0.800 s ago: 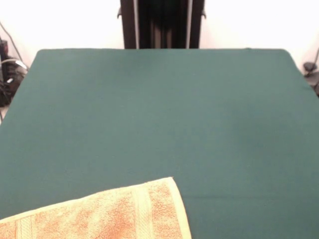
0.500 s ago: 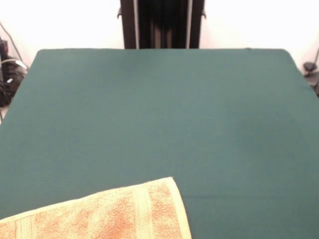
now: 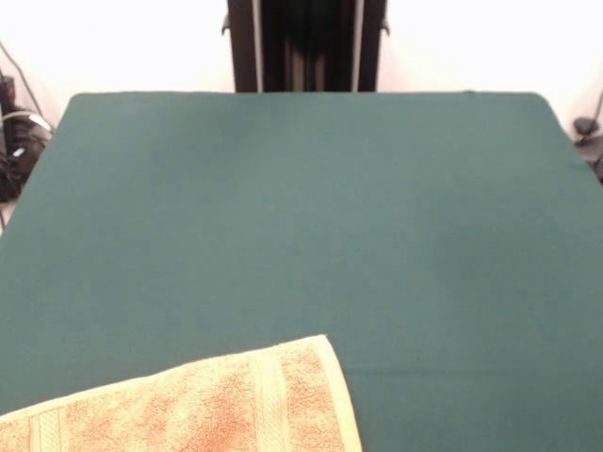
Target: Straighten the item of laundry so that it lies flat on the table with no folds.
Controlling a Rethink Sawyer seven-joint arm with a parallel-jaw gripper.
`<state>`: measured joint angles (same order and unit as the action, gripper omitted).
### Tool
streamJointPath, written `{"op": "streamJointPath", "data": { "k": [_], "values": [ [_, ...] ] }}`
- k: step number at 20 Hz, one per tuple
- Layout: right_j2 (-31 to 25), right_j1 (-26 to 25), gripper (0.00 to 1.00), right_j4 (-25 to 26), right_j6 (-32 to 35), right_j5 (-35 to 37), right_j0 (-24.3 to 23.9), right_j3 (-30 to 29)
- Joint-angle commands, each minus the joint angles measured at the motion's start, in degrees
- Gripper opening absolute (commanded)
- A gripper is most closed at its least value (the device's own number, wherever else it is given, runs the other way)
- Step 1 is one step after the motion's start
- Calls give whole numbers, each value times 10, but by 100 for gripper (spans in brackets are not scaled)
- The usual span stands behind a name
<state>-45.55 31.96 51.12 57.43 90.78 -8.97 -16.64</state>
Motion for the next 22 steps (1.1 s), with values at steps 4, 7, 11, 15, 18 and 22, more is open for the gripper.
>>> {"op": "streamJointPath", "data": {
  "k": [4, 7, 11, 15, 18, 22],
  "values": [
    [-240, -51, 0, 190, -231, 127, -44, 59],
    [-292, -49, 0, 245, -235, 144, -55, 61],
    [-347, -51, 0, 295, -234, 158, -69, 63],
    [-418, -57, 0, 364, -239, 177, -87, 69],
    [-460, -60, 0, 403, -242, 187, -99, 73],
    [-508, -61, 0, 465, -255, 196, -108, 78]
  ]
}}
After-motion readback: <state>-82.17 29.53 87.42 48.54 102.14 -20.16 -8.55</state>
